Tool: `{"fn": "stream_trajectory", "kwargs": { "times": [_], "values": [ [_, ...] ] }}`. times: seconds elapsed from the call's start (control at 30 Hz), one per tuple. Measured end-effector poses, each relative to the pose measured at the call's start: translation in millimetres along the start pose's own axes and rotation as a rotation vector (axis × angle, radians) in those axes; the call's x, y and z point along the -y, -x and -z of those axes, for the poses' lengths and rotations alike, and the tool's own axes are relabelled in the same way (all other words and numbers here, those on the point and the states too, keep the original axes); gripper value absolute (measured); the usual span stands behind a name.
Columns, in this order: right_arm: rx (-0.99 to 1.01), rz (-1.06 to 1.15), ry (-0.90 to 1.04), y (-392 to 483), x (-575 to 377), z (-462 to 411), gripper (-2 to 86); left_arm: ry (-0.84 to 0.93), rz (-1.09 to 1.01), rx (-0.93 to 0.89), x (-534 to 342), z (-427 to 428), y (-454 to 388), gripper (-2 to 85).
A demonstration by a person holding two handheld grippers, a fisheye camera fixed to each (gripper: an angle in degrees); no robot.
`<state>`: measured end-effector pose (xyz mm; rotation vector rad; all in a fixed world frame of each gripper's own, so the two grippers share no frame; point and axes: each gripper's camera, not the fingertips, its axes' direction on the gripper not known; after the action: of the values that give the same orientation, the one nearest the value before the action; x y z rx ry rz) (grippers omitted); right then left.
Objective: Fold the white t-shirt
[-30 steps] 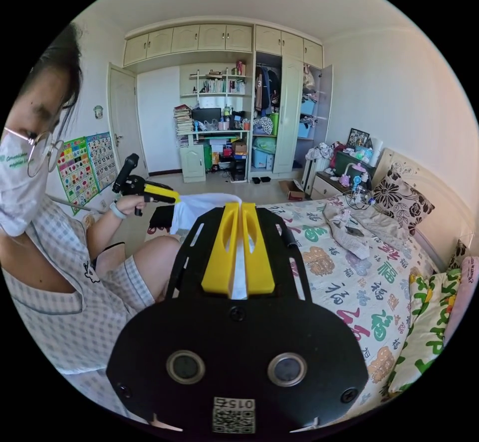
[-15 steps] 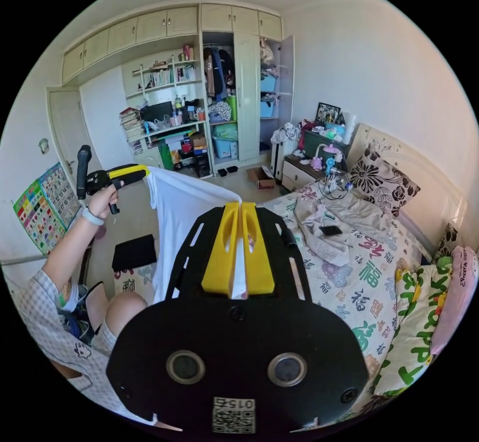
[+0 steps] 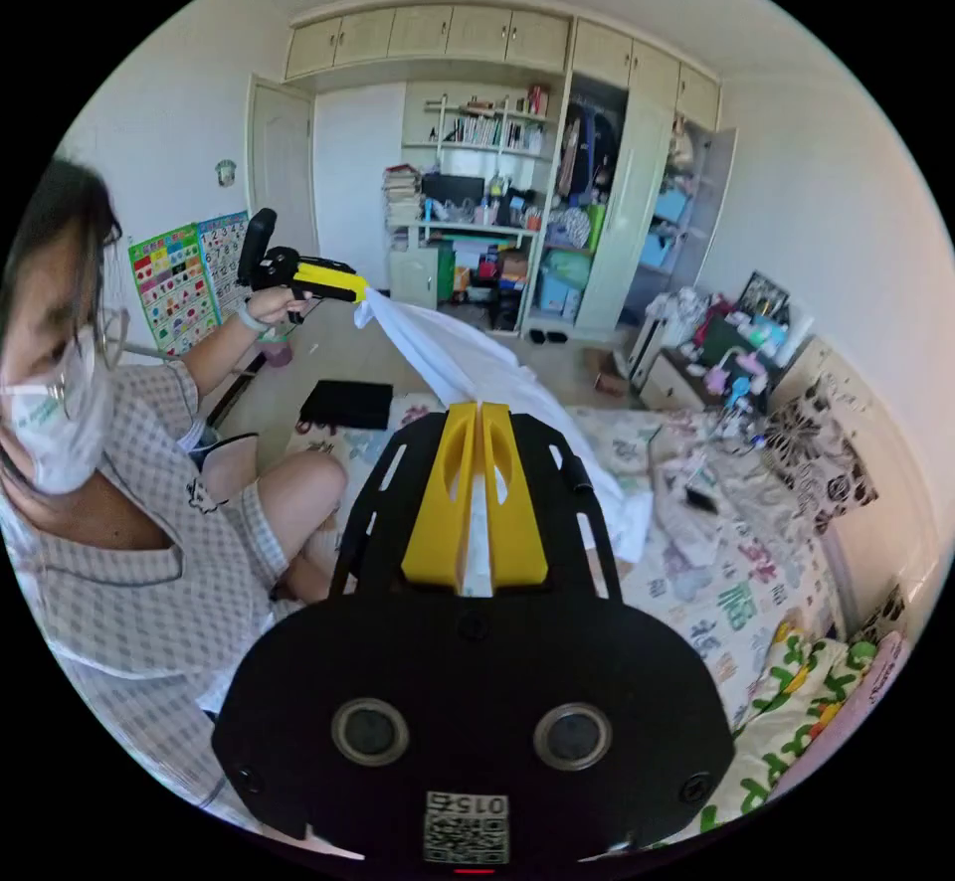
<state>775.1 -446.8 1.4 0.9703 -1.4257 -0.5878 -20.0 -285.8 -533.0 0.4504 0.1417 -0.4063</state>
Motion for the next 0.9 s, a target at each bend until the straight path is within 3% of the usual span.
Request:
{"fn": "stream_trajectory", "kwargs": {
  "times": [0.13, 0.23, 0.47, 0.53, 0.63, 0.7, 0.73, 0.8, 0.9],
  "values": [
    [0.134, -0.134, 0.246, 0, -74, -105, -0.3, 0.244, 0.021, -0.137, -69, -89, -30, -0.1],
    [0.307, -0.239, 0.312, 1, -102, -164, -0.2, 0.326, 0.035, -0.07, -89, -134, -33, -0.1],
    [0.402, -0.152, 0.519, 21, -108, -259, 0.9, 0.189, 0.253, -0.206, -76, -191, 7, 0.0],
    [0.533, -0.139, 0.556, 27, -109, -278, 2.8, 0.067, 0.281, -0.316, -63, -207, 13, 0.2],
    [0.561, -0.192, 0.496, 13, -114, -269, 5.0, 0.026, 0.24, -0.524, -39, -244, -7, 1.0],
    [0.559, -0.247, 0.45, -6, -120, -253, 5.6, 0.199, 0.162, -0.666, -32, -291, -33, 2.3],
    [0.51, -0.28, 0.431, -19, -124, -242, 5.7, 0.352, 0.142, -0.681, -38, -324, -48, 3.7],
    [0.392, -0.315, 0.424, -38, -132, -226, 5.9, 0.461, 0.185, -0.689, -58, -353, -54, 5.8],
    [0.22, -0.334, 0.426, -66, -140, -211, 6.0, 0.426, 0.424, -0.738, -94, -355, -34, 8.2]
  ]
}}
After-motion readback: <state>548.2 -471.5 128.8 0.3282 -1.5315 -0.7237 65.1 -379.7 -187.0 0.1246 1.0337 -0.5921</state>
